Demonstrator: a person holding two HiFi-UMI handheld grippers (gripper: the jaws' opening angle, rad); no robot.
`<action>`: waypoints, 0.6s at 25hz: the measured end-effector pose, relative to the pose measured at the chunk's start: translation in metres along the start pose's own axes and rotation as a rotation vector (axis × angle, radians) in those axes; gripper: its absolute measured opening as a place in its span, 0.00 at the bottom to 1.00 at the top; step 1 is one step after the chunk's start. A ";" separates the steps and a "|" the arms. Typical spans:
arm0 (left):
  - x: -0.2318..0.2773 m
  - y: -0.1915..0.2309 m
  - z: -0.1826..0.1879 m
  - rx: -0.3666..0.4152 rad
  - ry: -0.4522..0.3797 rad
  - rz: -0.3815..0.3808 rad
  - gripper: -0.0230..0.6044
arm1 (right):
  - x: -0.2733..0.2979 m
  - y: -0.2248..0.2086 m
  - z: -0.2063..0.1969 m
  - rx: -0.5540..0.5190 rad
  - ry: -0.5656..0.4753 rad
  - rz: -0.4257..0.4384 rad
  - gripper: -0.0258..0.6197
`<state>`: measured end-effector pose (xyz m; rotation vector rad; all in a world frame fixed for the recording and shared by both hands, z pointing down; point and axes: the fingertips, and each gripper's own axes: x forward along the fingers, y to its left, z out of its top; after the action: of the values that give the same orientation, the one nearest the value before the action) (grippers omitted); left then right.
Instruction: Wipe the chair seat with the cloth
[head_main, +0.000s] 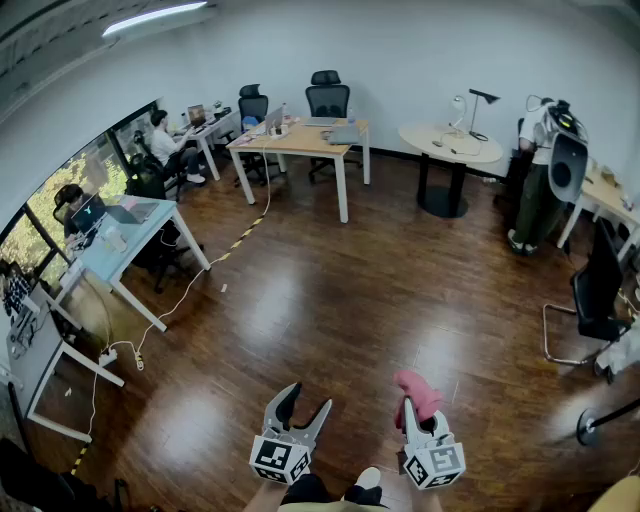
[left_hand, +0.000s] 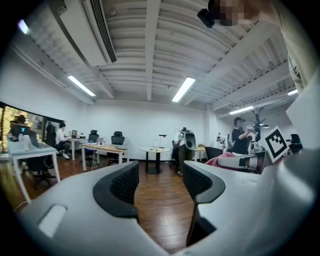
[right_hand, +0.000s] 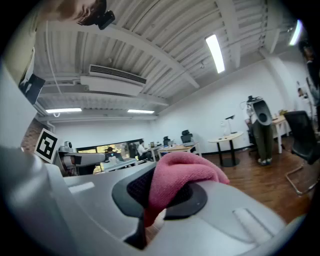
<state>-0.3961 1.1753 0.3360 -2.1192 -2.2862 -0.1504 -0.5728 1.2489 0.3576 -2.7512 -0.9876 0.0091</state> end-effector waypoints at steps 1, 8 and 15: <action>-0.010 0.012 0.003 -0.001 -0.011 0.034 0.44 | 0.011 0.014 0.001 -0.007 0.001 0.040 0.04; -0.137 0.107 0.027 -0.024 -0.104 0.301 0.43 | 0.073 0.172 -0.002 -0.058 0.042 0.360 0.04; -0.292 0.168 0.015 -0.067 -0.158 0.571 0.41 | 0.071 0.346 -0.040 -0.090 0.162 0.668 0.04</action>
<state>-0.2050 0.8986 0.3071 -2.8001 -1.6576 -0.0473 -0.2975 1.0260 0.3301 -2.9637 -0.0029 -0.1509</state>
